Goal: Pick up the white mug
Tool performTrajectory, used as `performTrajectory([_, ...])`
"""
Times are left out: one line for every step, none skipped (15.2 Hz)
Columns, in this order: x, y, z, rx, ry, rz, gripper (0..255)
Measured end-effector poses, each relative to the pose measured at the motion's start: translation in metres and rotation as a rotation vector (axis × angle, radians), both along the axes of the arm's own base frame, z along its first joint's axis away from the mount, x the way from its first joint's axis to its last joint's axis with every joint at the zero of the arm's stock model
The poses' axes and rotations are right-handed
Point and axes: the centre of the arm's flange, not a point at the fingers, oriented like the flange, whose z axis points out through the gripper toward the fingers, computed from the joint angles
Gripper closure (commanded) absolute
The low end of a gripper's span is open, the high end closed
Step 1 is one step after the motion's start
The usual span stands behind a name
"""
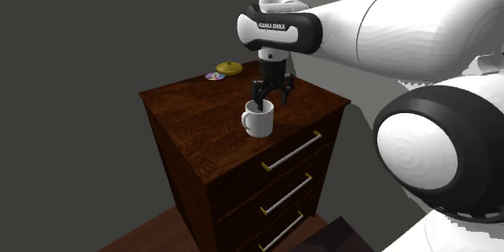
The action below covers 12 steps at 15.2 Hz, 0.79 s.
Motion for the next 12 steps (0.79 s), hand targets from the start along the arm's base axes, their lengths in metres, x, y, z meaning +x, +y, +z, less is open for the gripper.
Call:
performTrajectory([0.012,-0.009,-0.003,0.004,0.013,-0.008,0])
performTrajectory([0.024,-0.014,-0.006,0.008,0.025,-0.015,0])
performTrajectory([0.034,-0.02,-0.009,0.011,0.035,-0.021,0])
performTrajectory([0.039,-0.023,-0.012,0.013,0.041,-0.024,0])
performTrajectory([0.043,-0.024,-0.016,0.013,0.043,-0.026,0])
performTrajectory([0.045,-0.025,-0.021,0.014,0.045,-0.027,0])
performTrajectory([0.045,-0.026,-0.026,0.014,0.045,-0.027,0])
performTrajectory([0.046,-0.025,-0.031,0.014,0.046,-0.027,0])
performTrajectory([0.047,-0.026,-0.037,0.014,0.046,-0.027,0])
performTrajectory([0.047,-0.025,-0.043,0.014,0.046,-0.027,0])
performTrajectory([0.047,-0.025,-0.046,0.014,0.046,-0.027,0])
performTrajectory([0.047,-0.026,-0.048,0.014,0.046,-0.027,255])
